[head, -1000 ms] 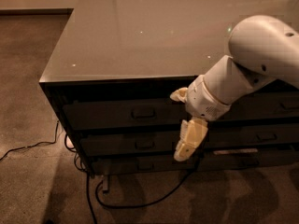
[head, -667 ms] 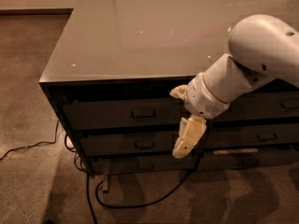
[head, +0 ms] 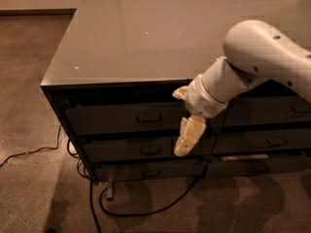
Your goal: Open top drawer
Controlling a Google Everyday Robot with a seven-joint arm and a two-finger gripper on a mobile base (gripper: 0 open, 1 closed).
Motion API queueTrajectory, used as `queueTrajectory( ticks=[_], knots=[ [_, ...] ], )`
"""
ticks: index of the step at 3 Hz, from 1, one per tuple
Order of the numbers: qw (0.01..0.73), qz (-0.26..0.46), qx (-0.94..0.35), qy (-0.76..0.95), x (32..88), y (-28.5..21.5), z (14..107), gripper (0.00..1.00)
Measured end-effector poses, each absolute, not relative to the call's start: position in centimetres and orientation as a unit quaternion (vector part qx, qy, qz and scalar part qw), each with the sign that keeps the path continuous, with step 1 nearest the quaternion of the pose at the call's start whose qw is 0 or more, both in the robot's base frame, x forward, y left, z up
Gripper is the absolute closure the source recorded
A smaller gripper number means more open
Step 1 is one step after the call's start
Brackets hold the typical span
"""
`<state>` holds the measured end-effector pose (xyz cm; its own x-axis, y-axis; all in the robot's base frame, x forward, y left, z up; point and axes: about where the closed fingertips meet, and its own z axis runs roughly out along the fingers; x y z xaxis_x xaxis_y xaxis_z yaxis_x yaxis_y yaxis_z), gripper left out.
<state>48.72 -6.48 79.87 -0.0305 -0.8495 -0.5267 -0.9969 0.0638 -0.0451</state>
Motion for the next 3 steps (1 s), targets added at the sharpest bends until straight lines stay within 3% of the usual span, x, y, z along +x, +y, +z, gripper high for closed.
queueTrajectory(
  ticks=[3],
  knots=[
    [0.187, 0.161, -0.63, 0.737, 56.1, -8.0, 71.8, 0.0]
  ],
)
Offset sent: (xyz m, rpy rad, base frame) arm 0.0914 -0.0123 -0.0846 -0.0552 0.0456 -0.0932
